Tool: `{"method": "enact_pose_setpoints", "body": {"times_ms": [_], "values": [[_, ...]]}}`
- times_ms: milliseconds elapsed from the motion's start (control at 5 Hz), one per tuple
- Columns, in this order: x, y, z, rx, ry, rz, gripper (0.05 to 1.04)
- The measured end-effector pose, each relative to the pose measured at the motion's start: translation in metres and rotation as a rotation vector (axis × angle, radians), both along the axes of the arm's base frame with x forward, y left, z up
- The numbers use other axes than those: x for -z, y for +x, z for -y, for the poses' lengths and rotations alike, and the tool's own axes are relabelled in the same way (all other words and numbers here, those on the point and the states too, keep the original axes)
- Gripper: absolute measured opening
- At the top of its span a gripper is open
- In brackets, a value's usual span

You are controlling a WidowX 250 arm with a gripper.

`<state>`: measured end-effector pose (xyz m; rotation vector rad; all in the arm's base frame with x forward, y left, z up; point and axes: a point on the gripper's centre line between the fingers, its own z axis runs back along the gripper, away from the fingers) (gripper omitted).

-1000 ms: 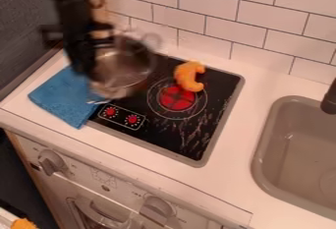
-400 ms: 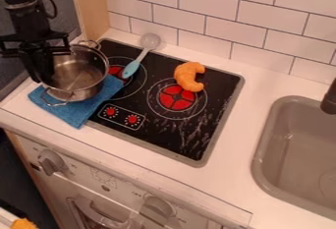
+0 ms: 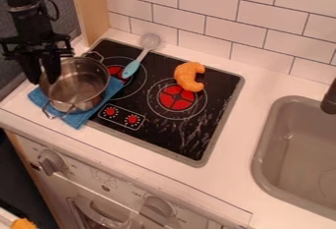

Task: Move the silver pot on the blue cloth

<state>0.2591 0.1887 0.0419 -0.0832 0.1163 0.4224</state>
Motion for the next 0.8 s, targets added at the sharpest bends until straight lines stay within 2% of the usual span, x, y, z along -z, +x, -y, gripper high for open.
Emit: {"method": "enact_pose_setpoints", "body": {"times_ms": [200,400,600,800], "values": [[-0.007,0.004,0.011,0.042,0.02,0.021,0.876],[-0.035,0.015,0.039,0.199,0.079,0.107,1.011],[-0.037,0.021,0.062,0.318,0.091,0.119,1.007],[-0.036,0.023,0.067,0.346,0.092,0.12,1.001]]}}
